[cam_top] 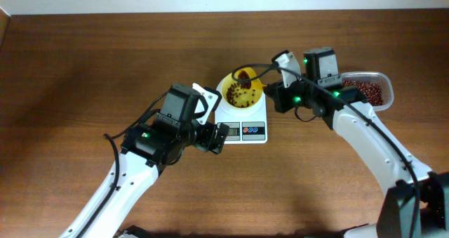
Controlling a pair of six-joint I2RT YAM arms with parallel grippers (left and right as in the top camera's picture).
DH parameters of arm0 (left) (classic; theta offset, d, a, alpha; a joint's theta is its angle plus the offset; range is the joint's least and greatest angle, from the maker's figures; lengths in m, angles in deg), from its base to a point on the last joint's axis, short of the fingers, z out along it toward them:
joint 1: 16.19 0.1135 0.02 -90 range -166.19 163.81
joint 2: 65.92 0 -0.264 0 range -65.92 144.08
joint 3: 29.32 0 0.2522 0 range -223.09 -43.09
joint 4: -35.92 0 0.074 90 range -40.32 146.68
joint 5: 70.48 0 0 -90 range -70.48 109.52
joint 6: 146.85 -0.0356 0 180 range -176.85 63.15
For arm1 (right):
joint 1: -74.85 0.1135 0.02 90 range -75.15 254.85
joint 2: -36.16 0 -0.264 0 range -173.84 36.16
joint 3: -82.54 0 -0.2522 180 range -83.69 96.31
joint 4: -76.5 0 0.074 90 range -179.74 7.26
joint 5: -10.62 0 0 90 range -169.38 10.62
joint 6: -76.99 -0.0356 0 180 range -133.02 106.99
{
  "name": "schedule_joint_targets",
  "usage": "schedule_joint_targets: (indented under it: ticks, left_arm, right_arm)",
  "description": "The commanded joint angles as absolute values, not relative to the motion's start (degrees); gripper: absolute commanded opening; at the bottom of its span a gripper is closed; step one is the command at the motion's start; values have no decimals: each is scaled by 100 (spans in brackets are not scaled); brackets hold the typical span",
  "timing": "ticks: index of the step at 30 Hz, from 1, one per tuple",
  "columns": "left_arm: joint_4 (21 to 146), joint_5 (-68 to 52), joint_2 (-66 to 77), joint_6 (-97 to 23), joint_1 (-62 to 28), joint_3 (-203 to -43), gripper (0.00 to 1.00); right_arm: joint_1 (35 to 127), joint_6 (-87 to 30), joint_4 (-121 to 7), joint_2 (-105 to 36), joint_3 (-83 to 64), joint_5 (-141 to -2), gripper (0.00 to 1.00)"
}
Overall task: Scoop item into bowl and weigh 50g on scale
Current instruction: 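Carry the filled scoop to the yellow bowl and pour beans in, then return the empty scoop with the right gripper toward the container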
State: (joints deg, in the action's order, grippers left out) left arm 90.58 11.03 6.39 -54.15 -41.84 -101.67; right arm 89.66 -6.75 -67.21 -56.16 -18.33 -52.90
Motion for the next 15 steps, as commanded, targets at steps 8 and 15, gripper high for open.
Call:
schedule_joint_targets:
  ticks: [8, 15]
  left_arm:
    - [9047, 1147, 607, -5382, -4203, -10139, 99]
    - [9047, 1144, 607, -5382, -4203, -10139, 99]
  right_arm:
    - [9462, 955, -6413, -5131, -1743, -6584, 4]
    - [9740, 1054, -6441, -4940, -1737, -7240, 4]
